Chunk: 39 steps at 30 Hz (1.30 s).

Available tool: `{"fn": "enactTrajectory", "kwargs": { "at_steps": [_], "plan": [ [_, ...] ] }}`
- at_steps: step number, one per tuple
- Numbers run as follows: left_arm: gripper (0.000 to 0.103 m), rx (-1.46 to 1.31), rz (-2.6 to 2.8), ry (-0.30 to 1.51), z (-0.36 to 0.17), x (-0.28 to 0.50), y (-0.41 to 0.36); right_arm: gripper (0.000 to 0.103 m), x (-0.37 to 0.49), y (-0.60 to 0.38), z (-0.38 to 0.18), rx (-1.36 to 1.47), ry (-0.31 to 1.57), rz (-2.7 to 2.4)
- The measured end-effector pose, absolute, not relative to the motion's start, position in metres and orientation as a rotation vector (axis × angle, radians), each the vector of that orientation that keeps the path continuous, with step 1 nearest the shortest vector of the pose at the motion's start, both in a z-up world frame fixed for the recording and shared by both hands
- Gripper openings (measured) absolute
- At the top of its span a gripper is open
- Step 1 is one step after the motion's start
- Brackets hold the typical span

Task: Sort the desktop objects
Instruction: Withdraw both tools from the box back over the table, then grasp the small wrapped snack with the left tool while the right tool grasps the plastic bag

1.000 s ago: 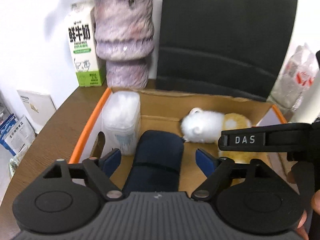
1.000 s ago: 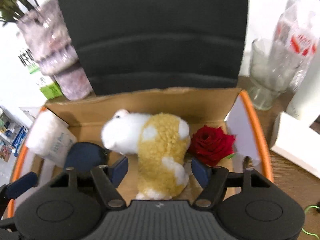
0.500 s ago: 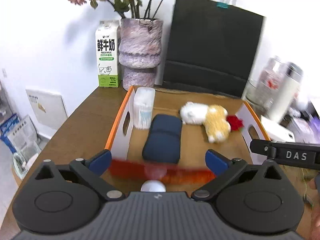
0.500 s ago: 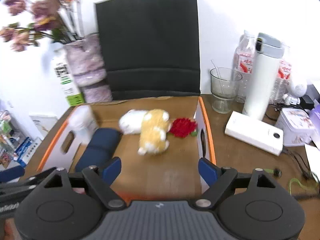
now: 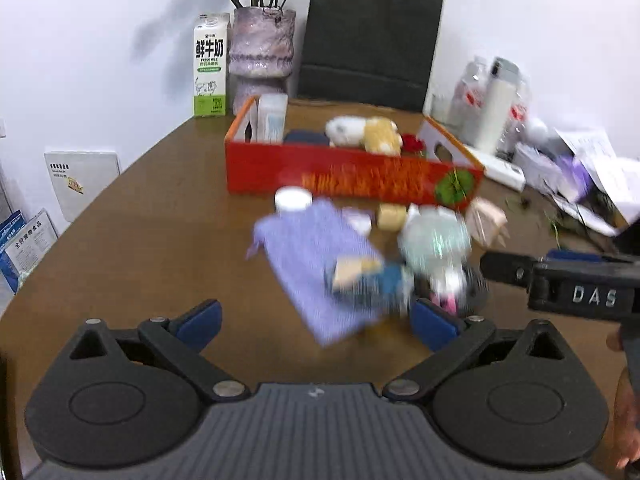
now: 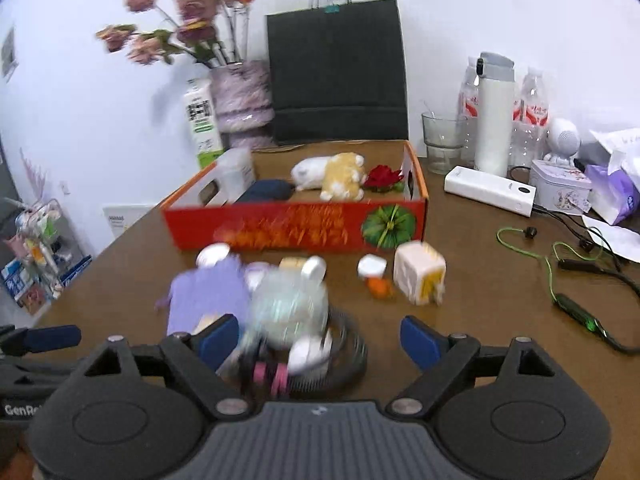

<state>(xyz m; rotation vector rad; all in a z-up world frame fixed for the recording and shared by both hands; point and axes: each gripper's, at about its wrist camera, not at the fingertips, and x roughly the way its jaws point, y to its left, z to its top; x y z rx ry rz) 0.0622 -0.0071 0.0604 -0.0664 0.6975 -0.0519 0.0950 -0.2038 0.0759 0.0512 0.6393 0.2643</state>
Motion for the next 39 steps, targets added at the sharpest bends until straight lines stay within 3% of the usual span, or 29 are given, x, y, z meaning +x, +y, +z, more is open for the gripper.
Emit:
{"fn": "enactTrajectory", "kwargs": {
  "at_steps": [17, 31, 39],
  "plan": [
    [0.103, -0.107, -0.007, 0.605, 0.023, -0.027, 0.003, 0.088, -0.023, -0.210, 0.030, 0.042, 0.595, 0.282],
    [0.103, -0.020, -0.045, 0.628, 0.024, -0.008, -0.002, 0.087, 0.001, -0.200, 0.028, -0.019, 0.609, 0.282],
    [0.092, -0.041, -0.136, 0.615, 0.034, 0.042, -0.003, 0.081, 0.049, -0.201, 0.049, -0.010, 0.565, 0.295]
  ]
}}
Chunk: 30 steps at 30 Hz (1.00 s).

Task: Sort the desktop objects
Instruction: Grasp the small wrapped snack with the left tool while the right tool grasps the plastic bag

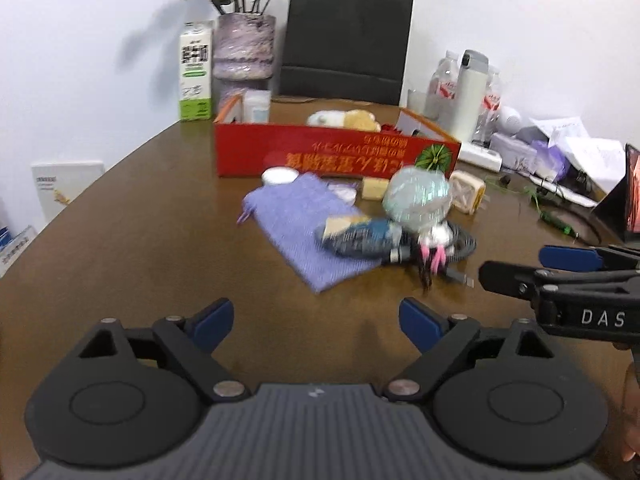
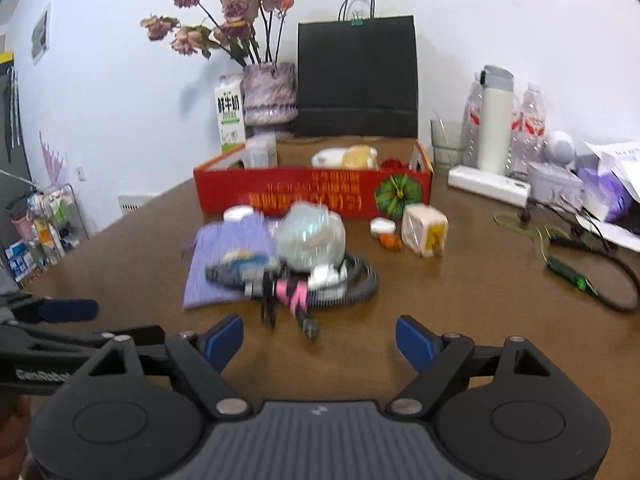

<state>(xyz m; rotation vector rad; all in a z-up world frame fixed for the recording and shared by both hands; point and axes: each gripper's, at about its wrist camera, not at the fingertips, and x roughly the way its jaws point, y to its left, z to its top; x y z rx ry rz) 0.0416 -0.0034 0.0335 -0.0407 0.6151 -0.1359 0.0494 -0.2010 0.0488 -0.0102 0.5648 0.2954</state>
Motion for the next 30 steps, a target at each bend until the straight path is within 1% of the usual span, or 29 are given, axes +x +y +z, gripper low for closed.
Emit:
{"fn": "enactTrajectory", "kwargs": {
  "at_steps": [1, 3, 4, 6, 8, 9, 10, 11, 12, 14, 16, 17, 19, 20, 21, 23, 30],
  "plan": [
    [0.092, -0.036, -0.141, 0.610, 0.034, 0.051, -0.005, 0.080, 0.058, -0.200, 0.052, -0.010, 0.559, 0.300],
    [0.091, -0.016, -0.128, 0.611, 0.034, 0.070, -0.009, 0.070, 0.074, -0.197, 0.056, -0.005, 0.550, 0.295],
    [0.091, -0.011, -0.118, 0.612, 0.034, 0.078, -0.011, 0.068, 0.082, -0.196, 0.059, 0.000, 0.550, 0.290],
    [0.088, -0.012, -0.142, 0.613, 0.035, 0.095, -0.014, 0.068, 0.100, -0.195, 0.062, 0.011, 0.552, 0.289],
    [0.081, -0.015, -0.167, 0.628, 0.034, 0.109, -0.017, 0.067, 0.116, -0.192, 0.062, 0.020, 0.561, 0.293],
    [0.079, -0.015, -0.170, 0.636, 0.032, 0.115, -0.018, 0.065, 0.124, -0.190, 0.062, 0.021, 0.569, 0.293],
    [0.075, -0.015, -0.164, 0.646, 0.030, 0.120, -0.020, 0.064, 0.131, -0.189, 0.060, 0.023, 0.578, 0.290],
    [0.066, -0.013, -0.154, 0.657, 0.028, 0.125, -0.021, 0.061, 0.138, -0.188, 0.059, 0.025, 0.585, 0.288],
    [0.062, -0.016, -0.155, 0.666, 0.025, 0.128, -0.021, 0.059, 0.144, -0.186, 0.057, 0.029, 0.591, 0.289],
    [0.038, -0.029, -0.182, 0.680, 0.021, 0.132, -0.020, 0.057, 0.153, -0.184, 0.052, 0.031, 0.602, 0.297],
    [0.028, -0.053, -0.190, 0.689, 0.018, 0.135, -0.018, 0.050, 0.160, -0.182, 0.047, 0.035, 0.615, 0.313],
    [0.022, -0.063, -0.189, 0.683, 0.018, 0.134, -0.016, 0.041, 0.163, -0.181, 0.045, 0.039, 0.624, 0.325],
    [0.014, -0.075, -0.196, 0.672, 0.020, 0.134, -0.015, 0.031, 0.167, -0.178, 0.042, 0.051, 0.632, 0.345],
    [0.010, -0.083, -0.191, 0.664, 0.022, 0.133, -0.013, 0.028, 0.166, -0.176, 0.042, 0.046, 0.626, 0.344],
    [0.009, -0.090, -0.185, 0.657, 0.025, 0.131, -0.011, 0.024, 0.164, -0.174, 0.043, 0.037, 0.615, 0.342],
    [0.006, -0.111, -0.164, 0.634, 0.031, 0.127, -0.007, 0.021, 0.157, -0.172, 0.049, 0.021, 0.585, 0.352],
    [0.005, -0.178, -0.112, 0.556, 0.060, 0.097, 0.010, 0.020, 0.116, -0.175, 0.083, -0.007, 0.466, 0.354]
  ]
}}
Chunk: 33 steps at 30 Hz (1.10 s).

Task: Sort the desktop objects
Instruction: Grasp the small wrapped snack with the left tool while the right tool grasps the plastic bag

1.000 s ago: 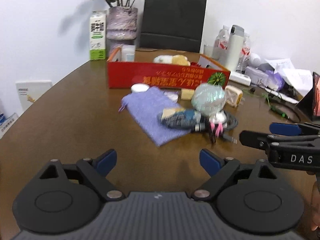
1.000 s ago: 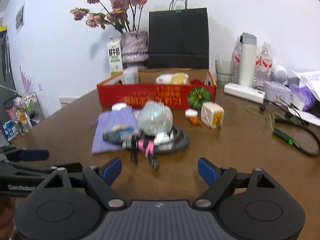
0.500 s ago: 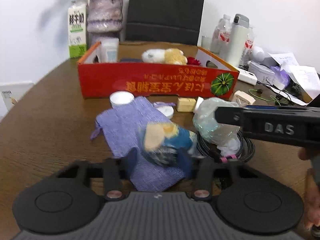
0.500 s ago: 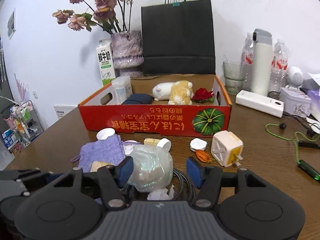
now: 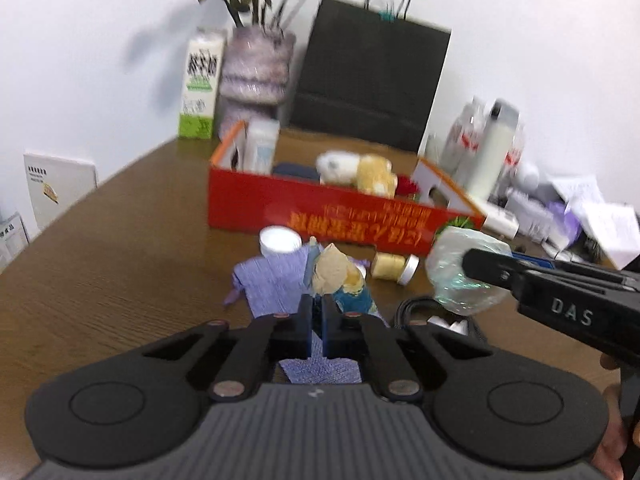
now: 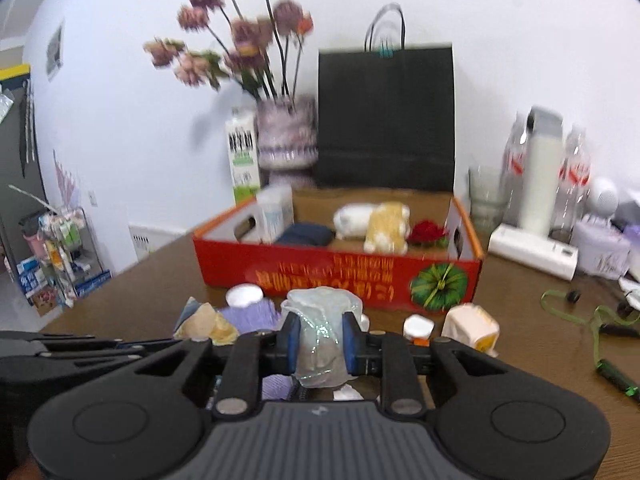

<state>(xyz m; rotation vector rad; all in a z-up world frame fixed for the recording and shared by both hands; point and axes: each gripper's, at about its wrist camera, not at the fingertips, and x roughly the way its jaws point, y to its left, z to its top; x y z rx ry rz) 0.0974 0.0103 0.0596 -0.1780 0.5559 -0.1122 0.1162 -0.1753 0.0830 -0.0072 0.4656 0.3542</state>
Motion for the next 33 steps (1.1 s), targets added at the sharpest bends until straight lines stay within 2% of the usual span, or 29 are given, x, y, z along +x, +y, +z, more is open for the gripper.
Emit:
{"fn": "enactTrajectory", "kwargs": {
  "at_steps": [7, 20, 33],
  "plan": [
    [0.005, -0.142, -0.123, 0.519, 0.080, 0.045, 0.009, 0.020, 0.064, -0.184, 0.100, 0.009, 0.433, 0.371],
    [0.005, -0.057, -0.152, 0.531, 0.061, -0.036, -0.006, 0.020, -0.023, -0.197, 0.058, -0.001, 0.548, 0.353],
    [0.005, -0.040, -0.190, 0.517, 0.070, -0.040, -0.017, 0.020, -0.037, -0.218, 0.073, 0.031, 0.491, 0.302]
  ]
}}
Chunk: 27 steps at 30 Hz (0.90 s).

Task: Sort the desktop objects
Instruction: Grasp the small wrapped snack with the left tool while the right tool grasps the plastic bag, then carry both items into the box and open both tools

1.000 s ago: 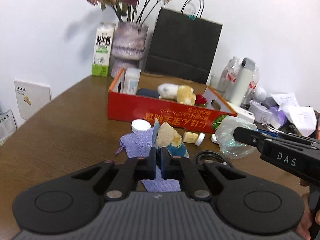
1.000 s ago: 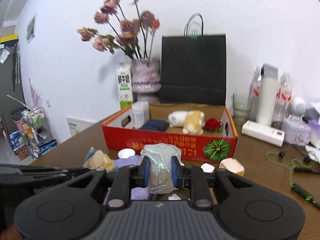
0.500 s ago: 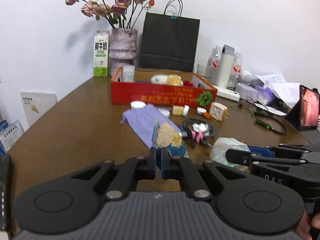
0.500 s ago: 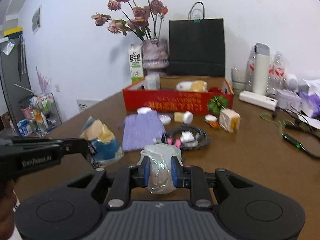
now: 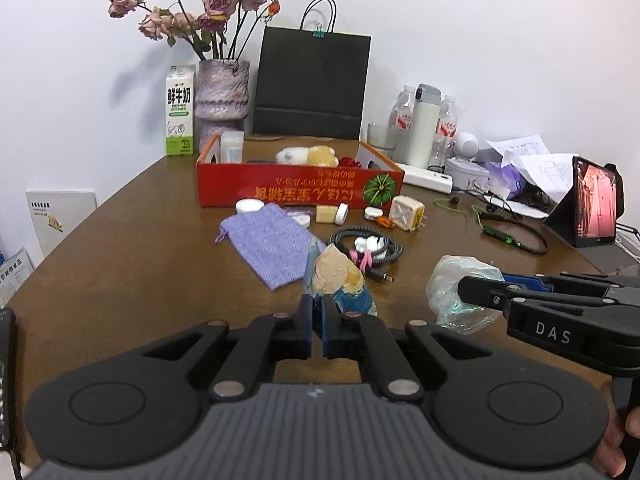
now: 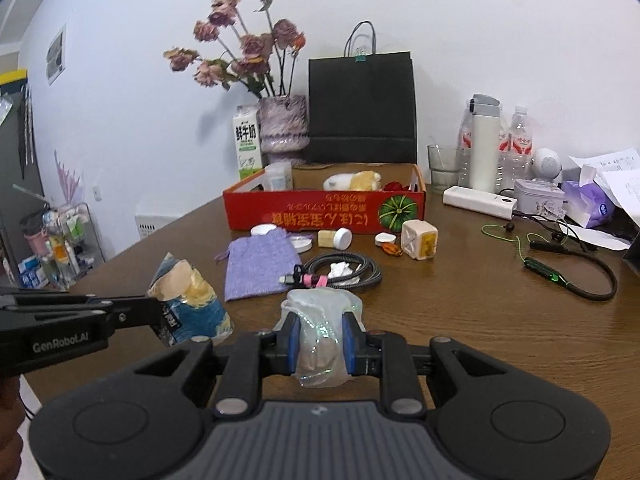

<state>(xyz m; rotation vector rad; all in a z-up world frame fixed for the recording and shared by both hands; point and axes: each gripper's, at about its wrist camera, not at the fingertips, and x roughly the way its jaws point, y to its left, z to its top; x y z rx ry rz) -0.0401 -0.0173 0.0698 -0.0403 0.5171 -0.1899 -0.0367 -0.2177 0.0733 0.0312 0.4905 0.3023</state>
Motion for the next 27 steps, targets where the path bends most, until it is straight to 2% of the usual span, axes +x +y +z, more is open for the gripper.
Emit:
{"fn": "enactTrajectory", "kwargs": {
  "at_steps": [8, 17, 27],
  "plan": [
    [0.005, -0.060, -0.187, 0.473, 0.096, 0.011, -0.018, 0.020, 0.007, -0.225, 0.098, 0.046, 0.440, 0.289],
    [0.005, -0.103, -0.149, 0.534, 0.111, 0.129, -0.024, 0.020, 0.111, -0.226, 0.126, 0.100, 0.436, 0.277],
    [0.005, -0.018, -0.115, 0.629, 0.103, 0.281, -0.042, 0.020, 0.273, -0.213, 0.123, 0.060, 0.595, 0.228]
  ]
}}
